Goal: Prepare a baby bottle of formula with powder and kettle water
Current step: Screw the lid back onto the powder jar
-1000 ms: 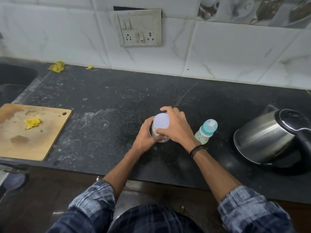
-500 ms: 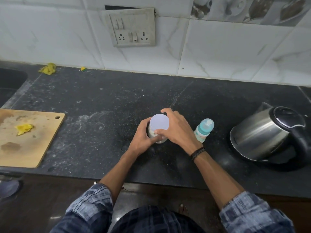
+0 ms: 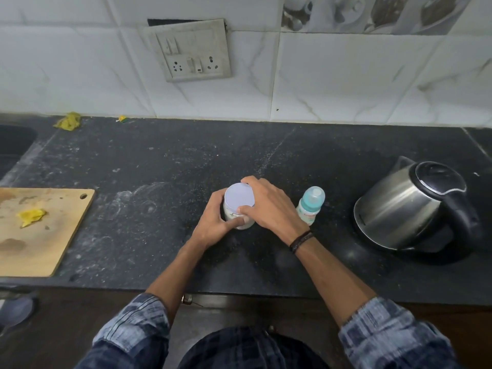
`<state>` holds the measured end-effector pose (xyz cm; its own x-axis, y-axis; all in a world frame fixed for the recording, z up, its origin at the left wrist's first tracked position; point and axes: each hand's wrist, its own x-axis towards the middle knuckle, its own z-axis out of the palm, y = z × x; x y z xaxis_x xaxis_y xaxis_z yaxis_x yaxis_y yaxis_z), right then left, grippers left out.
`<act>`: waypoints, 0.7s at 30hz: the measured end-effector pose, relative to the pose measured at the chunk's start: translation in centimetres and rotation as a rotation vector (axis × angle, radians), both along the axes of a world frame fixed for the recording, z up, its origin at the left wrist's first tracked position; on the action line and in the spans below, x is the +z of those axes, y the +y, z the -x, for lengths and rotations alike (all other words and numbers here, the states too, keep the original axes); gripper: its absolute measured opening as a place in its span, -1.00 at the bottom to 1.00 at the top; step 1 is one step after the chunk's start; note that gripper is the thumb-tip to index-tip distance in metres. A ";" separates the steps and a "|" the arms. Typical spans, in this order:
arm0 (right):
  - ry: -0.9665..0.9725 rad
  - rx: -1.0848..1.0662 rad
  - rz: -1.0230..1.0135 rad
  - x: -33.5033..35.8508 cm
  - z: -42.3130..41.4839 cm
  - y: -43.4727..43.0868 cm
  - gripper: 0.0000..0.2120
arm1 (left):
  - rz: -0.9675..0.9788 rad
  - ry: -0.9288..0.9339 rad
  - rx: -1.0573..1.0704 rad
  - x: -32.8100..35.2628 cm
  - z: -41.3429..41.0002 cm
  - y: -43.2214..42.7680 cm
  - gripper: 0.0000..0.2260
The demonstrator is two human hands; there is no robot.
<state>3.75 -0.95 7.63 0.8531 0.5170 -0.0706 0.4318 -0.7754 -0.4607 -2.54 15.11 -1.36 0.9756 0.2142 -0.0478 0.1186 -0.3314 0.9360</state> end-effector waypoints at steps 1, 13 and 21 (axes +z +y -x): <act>-0.010 -0.006 0.001 0.0 0.0 0.0 -0.36 | -0.005 0.004 0.005 0.1 0.0 0.0 -0.25; 0.053 0.127 -0.037 0.2 -0.3 -0.5 -0.33 | -0.016 0.026 0.008 -0.1 0.0 0.1 -0.18; 0.033 -0.050 -0.011 -0.2 0.0 0.1 -0.20 | -0.030 0.001 -0.014 -0.4 0.0 0.1 -0.26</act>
<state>3.74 -0.86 7.44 0.8751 0.4749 -0.0938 0.3773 -0.7905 -0.4824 -2.56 15.25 -1.78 0.9786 0.2015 -0.0427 0.1148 -0.3612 0.9254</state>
